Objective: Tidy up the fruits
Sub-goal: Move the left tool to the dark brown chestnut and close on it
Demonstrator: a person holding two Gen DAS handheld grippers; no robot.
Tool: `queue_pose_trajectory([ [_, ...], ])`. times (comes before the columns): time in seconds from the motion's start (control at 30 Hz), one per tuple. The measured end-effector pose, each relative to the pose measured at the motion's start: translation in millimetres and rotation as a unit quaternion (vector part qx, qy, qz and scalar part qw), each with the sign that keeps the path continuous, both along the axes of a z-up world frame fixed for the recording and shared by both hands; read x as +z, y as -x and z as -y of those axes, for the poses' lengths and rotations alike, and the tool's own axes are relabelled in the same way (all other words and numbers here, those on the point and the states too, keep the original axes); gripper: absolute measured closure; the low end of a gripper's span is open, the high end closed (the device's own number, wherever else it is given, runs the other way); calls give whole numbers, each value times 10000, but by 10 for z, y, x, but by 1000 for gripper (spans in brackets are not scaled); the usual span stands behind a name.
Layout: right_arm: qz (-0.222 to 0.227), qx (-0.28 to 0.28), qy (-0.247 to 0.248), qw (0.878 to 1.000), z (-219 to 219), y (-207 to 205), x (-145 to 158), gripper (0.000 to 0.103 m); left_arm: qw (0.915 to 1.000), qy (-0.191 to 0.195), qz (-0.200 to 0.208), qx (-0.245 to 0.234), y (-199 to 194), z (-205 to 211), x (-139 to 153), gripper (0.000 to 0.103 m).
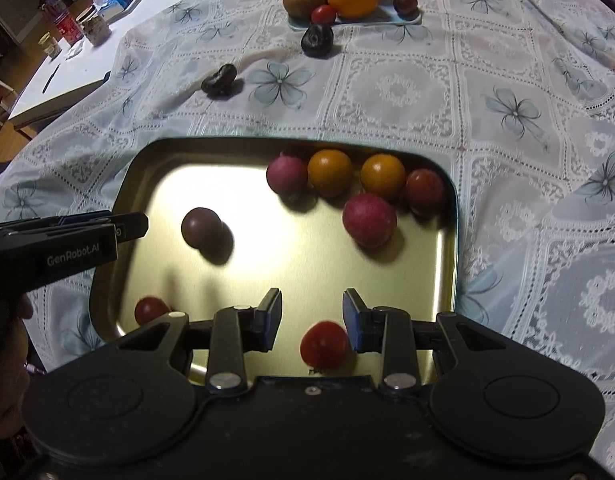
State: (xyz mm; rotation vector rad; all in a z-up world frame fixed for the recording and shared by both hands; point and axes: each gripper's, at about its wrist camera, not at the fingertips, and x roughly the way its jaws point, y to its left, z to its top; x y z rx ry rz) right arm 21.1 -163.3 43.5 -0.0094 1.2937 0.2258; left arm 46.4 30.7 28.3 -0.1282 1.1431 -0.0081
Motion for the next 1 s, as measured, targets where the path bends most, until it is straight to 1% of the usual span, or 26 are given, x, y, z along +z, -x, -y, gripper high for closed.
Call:
queue_pose_trajectory([
  [0.2, 155, -130, 96, 9997, 1, -160, 45, 68, 10000, -55, 57, 35, -294, -82, 35, 60],
  [0.37, 166, -332, 54, 9993, 40, -328, 47, 68, 9998, -83, 159, 26, -582, -109, 75, 60],
  [0.53, 187, -411, 62, 9990, 12, -511, 25, 67, 9996, -172, 152, -140, -865, -27, 41, 60],
  [0.67, 99, -470, 69, 9988, -9, -692, -31, 66, 9990, -350, 113, -248, -1021, 60, -5, 60],
  [0.9, -83, -614, 210, 9979, -50, -984, -157, 66, 9981, -470, -1, -389, -1261, 152, -93, 60],
  [1.0, -170, -691, 276, 9971, -55, -1121, -221, 66, 9979, -453, -54, -465, -1345, 178, -136, 60],
])
